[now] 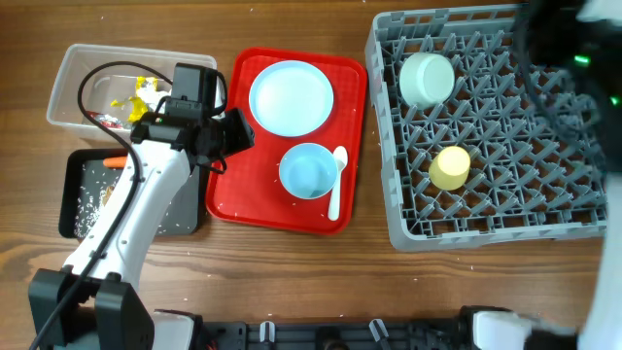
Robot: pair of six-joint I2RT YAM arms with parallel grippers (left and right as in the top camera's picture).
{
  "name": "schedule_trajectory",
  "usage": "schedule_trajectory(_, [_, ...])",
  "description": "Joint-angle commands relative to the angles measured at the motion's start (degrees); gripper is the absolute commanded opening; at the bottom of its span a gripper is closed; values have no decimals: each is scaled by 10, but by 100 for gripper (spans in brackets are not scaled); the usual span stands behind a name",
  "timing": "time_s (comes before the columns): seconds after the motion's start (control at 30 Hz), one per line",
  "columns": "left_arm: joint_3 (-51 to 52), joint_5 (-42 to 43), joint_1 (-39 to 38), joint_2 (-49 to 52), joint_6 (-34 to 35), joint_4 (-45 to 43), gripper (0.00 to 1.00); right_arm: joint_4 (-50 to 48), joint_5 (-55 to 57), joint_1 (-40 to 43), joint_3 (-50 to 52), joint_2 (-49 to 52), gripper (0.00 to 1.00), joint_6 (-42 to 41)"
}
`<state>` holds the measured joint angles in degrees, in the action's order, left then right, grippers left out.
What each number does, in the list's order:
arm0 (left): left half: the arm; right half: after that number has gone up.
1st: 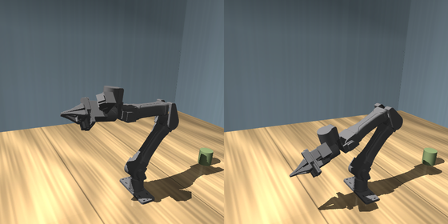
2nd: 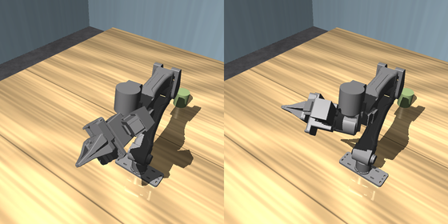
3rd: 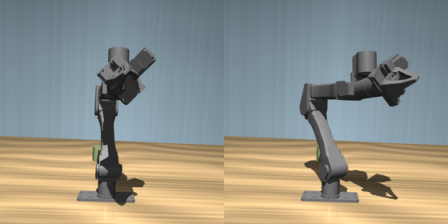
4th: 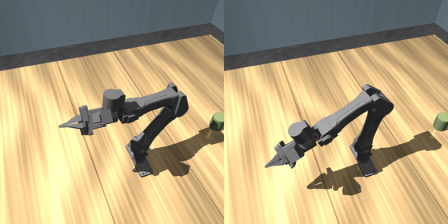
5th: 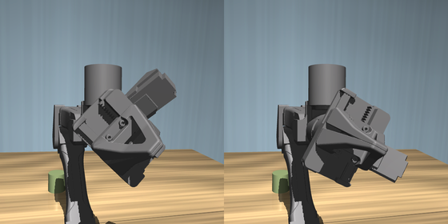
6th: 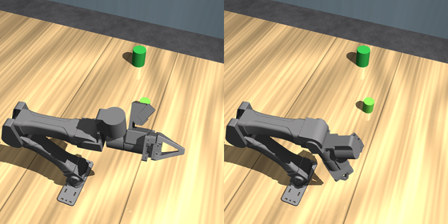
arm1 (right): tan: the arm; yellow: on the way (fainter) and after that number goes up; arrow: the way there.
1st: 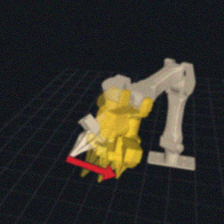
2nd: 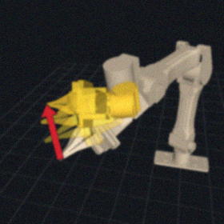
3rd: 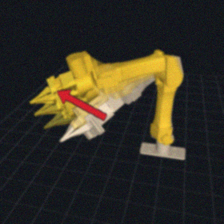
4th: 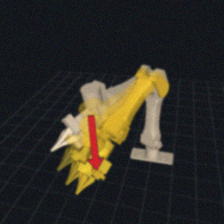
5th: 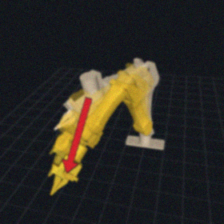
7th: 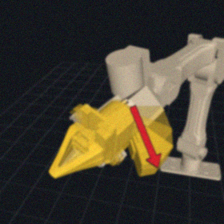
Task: Sort waste into correct bins and load items into the dishwasher rack
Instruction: 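Lower the green bowl into the rack and open the right gripper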
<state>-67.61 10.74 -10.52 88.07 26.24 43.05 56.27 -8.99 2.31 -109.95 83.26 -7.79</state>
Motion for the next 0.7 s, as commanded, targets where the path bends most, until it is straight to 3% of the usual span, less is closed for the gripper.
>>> schedule_trajectory(0.0, [-10, -3, 2, 4, -5, 0, 44, 73, -97, -43, 19, 144, 57, -21])
schedule_trajectory(0.07, [-10, -3, 2, 4, -5, 0, 44, 103, -57, -71, 19, 195, 50, -16])
schedule_trajectory(0.3, [-10, -3, 2, 4, -5, 7, 44, 124, 54, -156, 19, 336, 49, -19])
schedule_trajectory(0.67, [-10, -4, 2, 4, -5, 15, 44, 98, 94, -194, 37, 383, 41, -88])
